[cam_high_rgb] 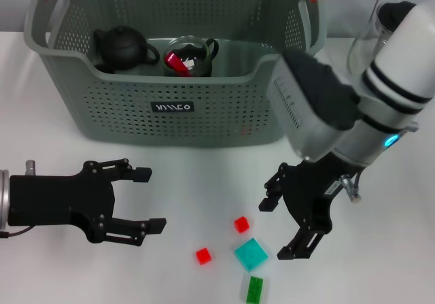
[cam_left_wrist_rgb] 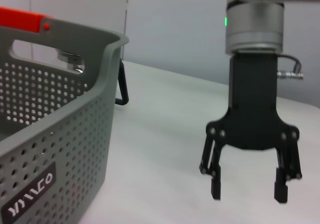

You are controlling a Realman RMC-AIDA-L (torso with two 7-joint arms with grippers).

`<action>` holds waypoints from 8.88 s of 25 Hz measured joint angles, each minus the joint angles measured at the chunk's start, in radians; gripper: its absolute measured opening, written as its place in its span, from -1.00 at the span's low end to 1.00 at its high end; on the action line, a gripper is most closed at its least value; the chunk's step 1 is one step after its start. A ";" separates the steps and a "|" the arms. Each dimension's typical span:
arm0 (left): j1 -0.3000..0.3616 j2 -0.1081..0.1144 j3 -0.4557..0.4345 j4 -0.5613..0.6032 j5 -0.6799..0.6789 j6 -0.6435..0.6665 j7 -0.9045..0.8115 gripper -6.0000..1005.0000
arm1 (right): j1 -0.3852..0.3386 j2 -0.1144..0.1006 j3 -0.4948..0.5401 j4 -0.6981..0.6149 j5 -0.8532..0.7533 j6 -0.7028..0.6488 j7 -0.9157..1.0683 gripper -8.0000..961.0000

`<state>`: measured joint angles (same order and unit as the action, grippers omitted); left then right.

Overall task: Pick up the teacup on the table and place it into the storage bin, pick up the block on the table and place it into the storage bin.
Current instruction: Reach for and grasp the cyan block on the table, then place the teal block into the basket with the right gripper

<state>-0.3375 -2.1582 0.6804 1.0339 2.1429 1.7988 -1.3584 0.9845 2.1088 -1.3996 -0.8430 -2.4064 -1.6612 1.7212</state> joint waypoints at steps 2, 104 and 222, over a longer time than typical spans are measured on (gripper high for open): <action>0.000 -0.001 -0.008 -0.002 -0.001 0.001 -0.010 0.83 | 0.008 0.001 -0.060 -0.003 0.002 0.021 0.006 0.81; 0.005 0.014 -0.101 -0.021 -0.003 0.039 -0.050 0.83 | 0.052 0.014 -0.692 -0.129 0.086 0.275 0.180 0.98; 0.010 0.037 -0.241 0.037 -0.003 0.221 -0.032 0.83 | -0.050 -0.009 0.055 -0.400 0.140 0.208 0.222 -0.12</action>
<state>-0.3279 -2.1207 0.4390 1.0709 2.1404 2.0202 -1.3905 0.9343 2.1001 -1.3447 -1.2427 -2.2661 -1.4529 1.9435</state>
